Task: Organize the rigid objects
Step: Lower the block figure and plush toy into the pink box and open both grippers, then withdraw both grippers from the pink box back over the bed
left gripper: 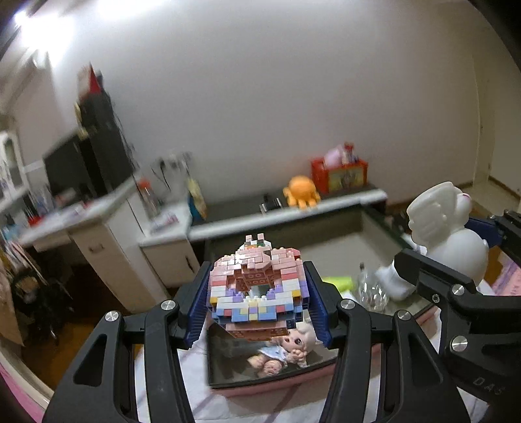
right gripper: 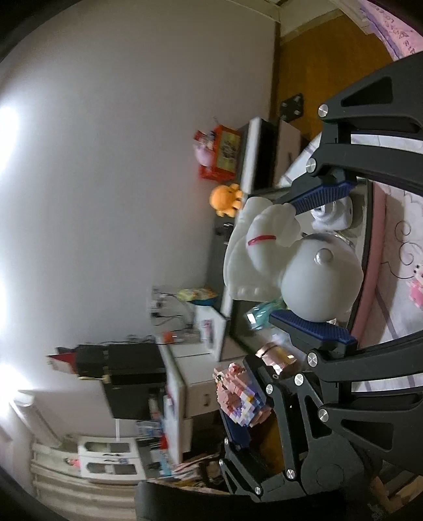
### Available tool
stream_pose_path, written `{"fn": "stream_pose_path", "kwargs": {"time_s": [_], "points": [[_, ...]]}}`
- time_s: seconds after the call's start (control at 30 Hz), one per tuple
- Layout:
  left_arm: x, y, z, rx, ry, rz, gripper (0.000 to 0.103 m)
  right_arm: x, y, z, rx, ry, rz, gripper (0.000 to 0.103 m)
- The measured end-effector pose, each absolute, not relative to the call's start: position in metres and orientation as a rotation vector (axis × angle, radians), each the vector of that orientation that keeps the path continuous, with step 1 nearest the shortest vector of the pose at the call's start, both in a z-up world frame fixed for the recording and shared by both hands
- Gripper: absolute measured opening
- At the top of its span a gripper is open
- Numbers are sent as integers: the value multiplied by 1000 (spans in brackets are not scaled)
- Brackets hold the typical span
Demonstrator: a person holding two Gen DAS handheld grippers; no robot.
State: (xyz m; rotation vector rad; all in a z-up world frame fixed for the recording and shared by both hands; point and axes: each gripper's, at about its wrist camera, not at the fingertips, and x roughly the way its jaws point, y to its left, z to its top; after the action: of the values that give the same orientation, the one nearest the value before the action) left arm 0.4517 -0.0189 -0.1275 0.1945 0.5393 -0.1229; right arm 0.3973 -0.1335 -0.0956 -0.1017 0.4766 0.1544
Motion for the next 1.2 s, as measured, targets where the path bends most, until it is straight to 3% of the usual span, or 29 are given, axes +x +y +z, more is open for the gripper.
{"fn": "stream_pose_path", "kwargs": {"time_s": [0.2, 0.43, 0.53, 0.63, 0.7, 0.73, 1.1, 1.17, 1.2], "points": [[490, -24, -167, 206, 661, -118, 55, 440, -138, -137, -84, 611, 180, 61], [505, -33, -170, 251, 651, -107, 58, 461, -147, -157, -66, 665, 181, 61], [506, -34, -169, 260, 638, -85, 68, 462, -147, -156, -79, 655, 167, 63], [501, -26, -162, 227, 607, -73, 86, 459, -151, -151, -74, 647, 138, 78], [495, -20, -154, 206, 586, -63, 101, 453, -158, -142, -53, 623, 128, 81], [490, -17, -148, 190, 574, -63, 103, 448, -161, -137, -39, 613, 133, 81], [397, -3, -91, 148, 427, -89, 103, 380, -161, -83, -46, 499, 154, 85], [371, -1, -80, 154, 395, -80, 103, 360, -162, -72, -36, 465, 153, 89], [360, -1, -76, 159, 379, -69, 103, 345, -163, -66, -29, 439, 146, 97]]}}
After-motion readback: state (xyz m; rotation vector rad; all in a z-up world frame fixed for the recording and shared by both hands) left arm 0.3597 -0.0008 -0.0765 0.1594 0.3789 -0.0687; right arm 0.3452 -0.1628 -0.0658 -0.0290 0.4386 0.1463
